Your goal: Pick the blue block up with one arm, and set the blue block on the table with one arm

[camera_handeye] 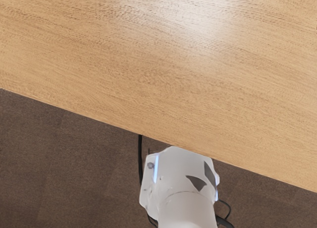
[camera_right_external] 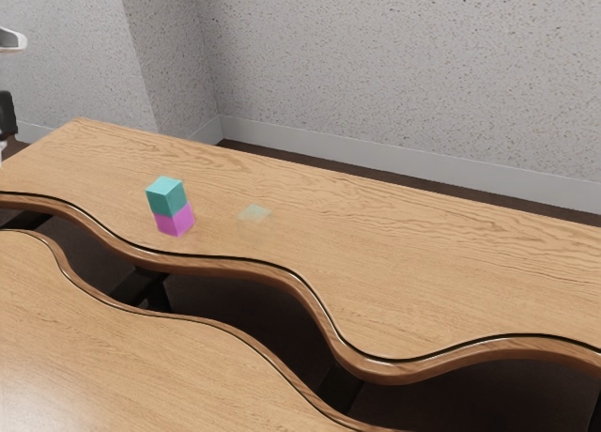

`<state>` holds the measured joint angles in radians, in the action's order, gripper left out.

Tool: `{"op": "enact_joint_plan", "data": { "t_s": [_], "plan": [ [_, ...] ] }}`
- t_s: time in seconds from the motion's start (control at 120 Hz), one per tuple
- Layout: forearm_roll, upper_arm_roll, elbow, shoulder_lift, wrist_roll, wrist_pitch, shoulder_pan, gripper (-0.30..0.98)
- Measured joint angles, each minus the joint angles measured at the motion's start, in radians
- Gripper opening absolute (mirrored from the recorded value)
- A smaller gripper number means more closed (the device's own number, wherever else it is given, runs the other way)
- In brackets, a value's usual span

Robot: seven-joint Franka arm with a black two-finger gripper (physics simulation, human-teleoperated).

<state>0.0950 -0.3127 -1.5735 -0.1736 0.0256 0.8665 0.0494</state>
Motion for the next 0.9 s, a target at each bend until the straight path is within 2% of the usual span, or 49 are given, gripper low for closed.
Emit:
{"op": "enact_joint_plan", "data": {
  "t_s": [0.108,0.233,0.367,0.433,0.508,0.633,0.9],
  "plan": [
    [0.022,-0.003,-0.042,-0.009,0.012,0.245,-0.002,0.69],
    [0.035,-0.002,-0.048,-0.004,0.023,0.406,-0.005,0.69],
    [0.041,0.011,0.073,-0.013,0.041,0.472,-0.003,0.69],
    [0.037,0.061,0.176,-0.009,0.050,0.482,-0.002,0.69],
    [0.032,0.103,0.204,0.073,0.057,0.510,-0.009,0.69],
    [0.018,0.108,0.201,0.229,0.067,0.585,-0.029,0.69],
    [0.007,0.105,0.049,0.310,0.115,0.828,0.066,0.69]
  ]
}}
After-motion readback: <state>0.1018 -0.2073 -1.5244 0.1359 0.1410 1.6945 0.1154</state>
